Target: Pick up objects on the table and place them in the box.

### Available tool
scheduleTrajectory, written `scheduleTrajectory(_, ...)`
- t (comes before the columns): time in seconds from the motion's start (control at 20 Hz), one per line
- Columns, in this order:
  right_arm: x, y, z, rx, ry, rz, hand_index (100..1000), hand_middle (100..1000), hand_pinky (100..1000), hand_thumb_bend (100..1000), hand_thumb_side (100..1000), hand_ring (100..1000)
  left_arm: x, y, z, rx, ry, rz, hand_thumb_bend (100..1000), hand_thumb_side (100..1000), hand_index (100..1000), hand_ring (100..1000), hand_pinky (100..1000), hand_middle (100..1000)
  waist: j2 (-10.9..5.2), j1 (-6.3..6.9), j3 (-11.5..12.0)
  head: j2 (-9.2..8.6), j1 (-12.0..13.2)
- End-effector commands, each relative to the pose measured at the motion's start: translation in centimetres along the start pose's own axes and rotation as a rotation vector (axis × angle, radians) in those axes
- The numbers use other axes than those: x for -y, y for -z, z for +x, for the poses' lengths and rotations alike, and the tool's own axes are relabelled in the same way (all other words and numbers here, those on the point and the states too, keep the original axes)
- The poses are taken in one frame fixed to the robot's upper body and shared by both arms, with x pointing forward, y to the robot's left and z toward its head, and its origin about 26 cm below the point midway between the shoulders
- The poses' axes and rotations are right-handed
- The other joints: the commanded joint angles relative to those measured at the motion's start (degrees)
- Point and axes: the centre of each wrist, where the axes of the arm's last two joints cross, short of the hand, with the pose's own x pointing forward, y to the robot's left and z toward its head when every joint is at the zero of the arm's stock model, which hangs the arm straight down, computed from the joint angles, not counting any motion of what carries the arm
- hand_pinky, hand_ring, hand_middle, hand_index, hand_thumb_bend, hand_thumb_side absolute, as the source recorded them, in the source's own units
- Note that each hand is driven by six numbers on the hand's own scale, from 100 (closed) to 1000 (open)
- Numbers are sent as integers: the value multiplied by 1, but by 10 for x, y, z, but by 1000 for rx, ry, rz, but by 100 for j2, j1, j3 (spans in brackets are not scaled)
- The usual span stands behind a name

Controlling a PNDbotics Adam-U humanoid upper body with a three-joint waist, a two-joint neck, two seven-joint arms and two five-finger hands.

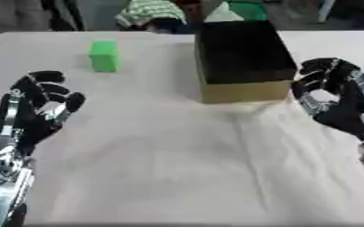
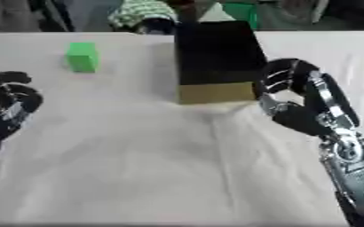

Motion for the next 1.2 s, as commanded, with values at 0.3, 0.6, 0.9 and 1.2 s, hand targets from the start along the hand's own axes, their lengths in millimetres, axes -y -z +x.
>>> scheduleTrajectory(0.3, 5, 3, 6, 25, -7, -7, 738, 634, 601, 300, 271, 634, -5, 4, 7, 29, 9, 7, 861, 467, 682, 584, 560, 600, -80, -6, -12, -50, 14)
scheduleTrajectory(0.6, 5, 3, 6, 24, -7, -7, 738, 634, 601, 300, 271, 633, -5, 5, 8, 30, 11, 7, 861, 467, 683, 584, 561, 601, -78, 0, -13, -49, 12)
scheduleTrajectory(0.9, 5, 2, 5, 21, -9, -5, 738, 634, 602, 300, 271, 633, -12, 13, 14, 52, 61, -20, 864, 468, 688, 590, 567, 607, -96, 10, -12, -38, 8)
scheduleTrajectory(1.2, 5, 2, 4, 17, -12, 2, 738, 634, 602, 300, 273, 633, -38, 44, 35, 104, 257, -87, 877, 467, 699, 599, 582, 616, -133, 31, -30, -32, -8)
